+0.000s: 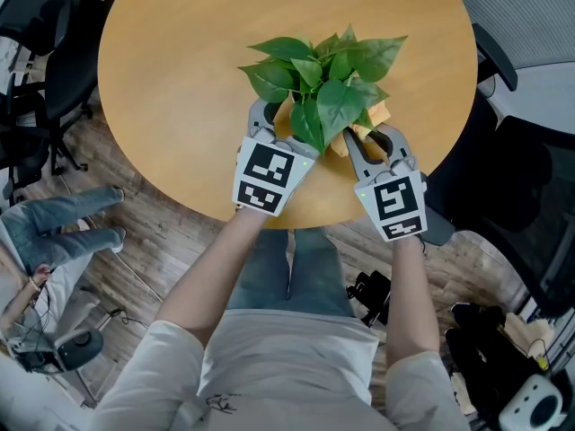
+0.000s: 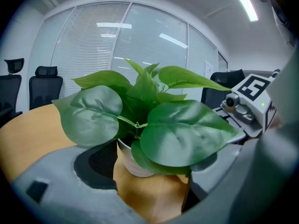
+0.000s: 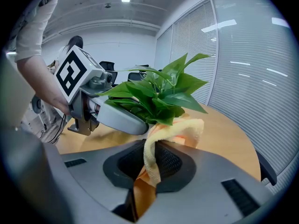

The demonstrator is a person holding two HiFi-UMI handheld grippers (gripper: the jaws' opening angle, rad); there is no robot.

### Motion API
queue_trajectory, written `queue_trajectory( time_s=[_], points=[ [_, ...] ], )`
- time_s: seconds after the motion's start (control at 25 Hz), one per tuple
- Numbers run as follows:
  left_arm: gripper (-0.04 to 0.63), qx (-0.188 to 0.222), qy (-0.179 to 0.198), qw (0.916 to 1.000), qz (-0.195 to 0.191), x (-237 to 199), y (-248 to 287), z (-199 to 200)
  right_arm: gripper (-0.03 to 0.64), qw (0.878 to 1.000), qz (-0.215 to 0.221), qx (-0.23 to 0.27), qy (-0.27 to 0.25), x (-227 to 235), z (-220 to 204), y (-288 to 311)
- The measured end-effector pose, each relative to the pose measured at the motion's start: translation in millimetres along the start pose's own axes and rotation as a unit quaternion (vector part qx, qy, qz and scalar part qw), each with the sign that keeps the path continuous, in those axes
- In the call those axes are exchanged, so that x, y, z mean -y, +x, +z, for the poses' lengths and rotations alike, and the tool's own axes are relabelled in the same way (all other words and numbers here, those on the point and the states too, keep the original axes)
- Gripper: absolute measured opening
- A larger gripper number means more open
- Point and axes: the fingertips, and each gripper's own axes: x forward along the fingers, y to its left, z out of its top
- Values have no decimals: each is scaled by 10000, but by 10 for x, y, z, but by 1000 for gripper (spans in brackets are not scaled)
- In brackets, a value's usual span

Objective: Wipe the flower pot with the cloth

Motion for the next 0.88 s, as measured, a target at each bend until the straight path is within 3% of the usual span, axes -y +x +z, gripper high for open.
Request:
queue_trajectory(
  time_s=[0.32,0.88],
  points=[
    [431,2,-38,10000,46,9,6,-8,51,9999,93,5,53,-73,-19,-7],
    [433,126,-72,9998,-105,11,-139,65,51,9972,-188,-7,730,148,-48,-174]
  ],
)
